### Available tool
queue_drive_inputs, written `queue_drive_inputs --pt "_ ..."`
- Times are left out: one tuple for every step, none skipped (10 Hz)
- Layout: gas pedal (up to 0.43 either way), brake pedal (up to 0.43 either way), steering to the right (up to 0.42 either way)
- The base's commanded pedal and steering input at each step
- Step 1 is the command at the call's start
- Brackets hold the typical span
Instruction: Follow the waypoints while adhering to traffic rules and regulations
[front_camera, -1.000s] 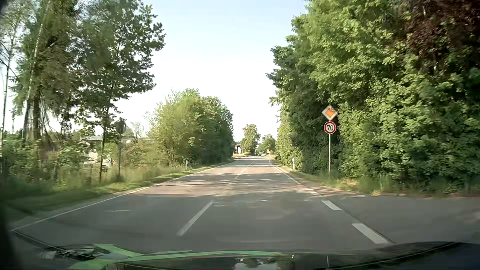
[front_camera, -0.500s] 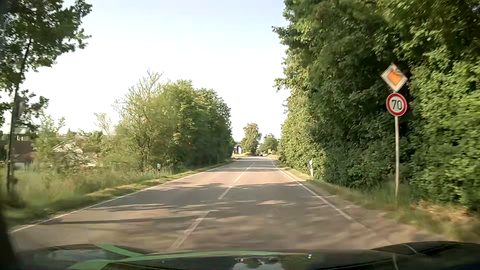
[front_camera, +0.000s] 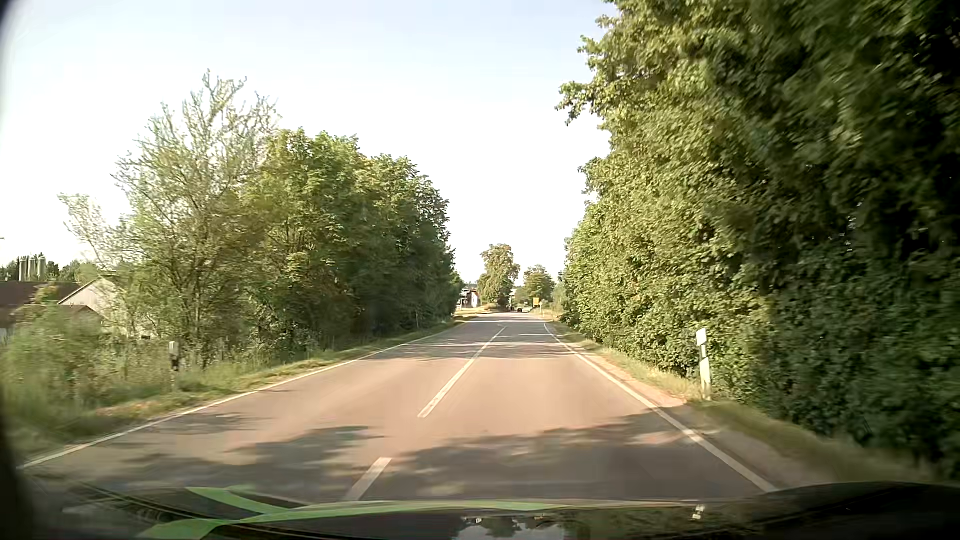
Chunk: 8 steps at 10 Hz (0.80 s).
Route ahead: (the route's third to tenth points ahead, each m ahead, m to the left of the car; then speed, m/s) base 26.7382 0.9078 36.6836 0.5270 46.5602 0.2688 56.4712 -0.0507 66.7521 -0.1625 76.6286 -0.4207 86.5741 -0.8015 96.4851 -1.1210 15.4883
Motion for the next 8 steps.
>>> queue_drive_inputs --pt "0.118 0.000 0.004" --pt "0.118 0.000 0.004" --pt "0.118 0.000 0.004" --pt "0.118 0.000 0.004" --pt "0.110 0.000 0.004" --pt "0.110 0.000 0.004" --pt "0.098 0.000 0.004" --pt "0.067 0.000 0.004"
